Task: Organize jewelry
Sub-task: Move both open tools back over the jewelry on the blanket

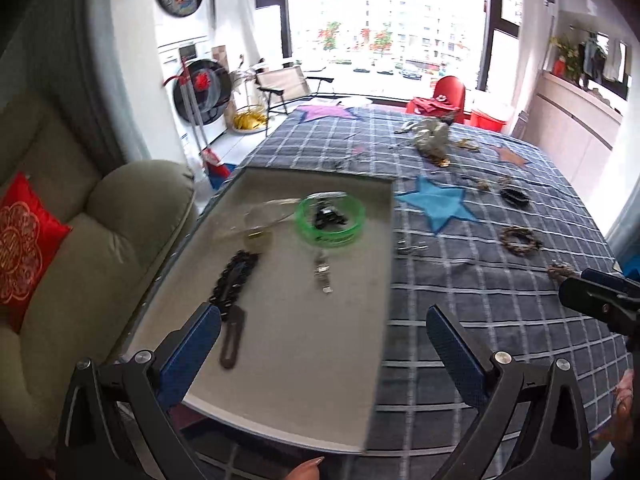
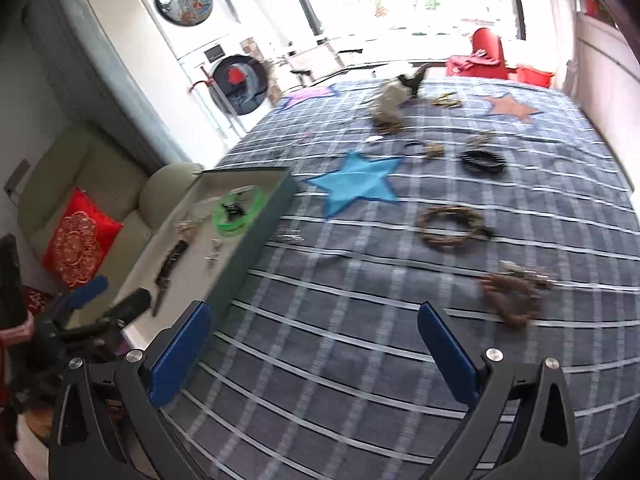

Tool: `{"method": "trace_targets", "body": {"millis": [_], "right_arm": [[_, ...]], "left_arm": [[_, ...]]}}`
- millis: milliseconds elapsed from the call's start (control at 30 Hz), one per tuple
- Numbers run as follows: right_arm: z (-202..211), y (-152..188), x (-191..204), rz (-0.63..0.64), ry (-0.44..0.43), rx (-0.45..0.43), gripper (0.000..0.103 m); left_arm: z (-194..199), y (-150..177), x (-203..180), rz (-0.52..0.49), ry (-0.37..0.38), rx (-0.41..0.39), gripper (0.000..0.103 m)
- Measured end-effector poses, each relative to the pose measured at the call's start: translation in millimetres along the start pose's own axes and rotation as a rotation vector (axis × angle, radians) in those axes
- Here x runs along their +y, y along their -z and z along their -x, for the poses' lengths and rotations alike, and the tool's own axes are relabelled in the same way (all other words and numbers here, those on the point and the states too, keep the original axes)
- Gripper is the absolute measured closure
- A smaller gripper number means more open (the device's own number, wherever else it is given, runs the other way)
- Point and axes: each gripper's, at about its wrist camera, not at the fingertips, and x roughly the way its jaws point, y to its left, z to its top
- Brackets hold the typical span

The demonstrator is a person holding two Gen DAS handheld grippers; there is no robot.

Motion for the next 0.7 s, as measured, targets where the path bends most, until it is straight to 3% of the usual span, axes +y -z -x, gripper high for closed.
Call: {"method": "trace_targets", "body": {"millis": [300, 700], "right_arm": [[30, 16, -77, -0.086, 0.135, -0.012, 0.0], [42, 31, -141, -0.127, 0.269, -0.008, 0.0]], "left_arm": [[-4, -3, -61, -0.083, 0.134, 0.043, 0.0], [-33, -13, -131, -0.178, 0.183, 0.088, 0.0]]}}
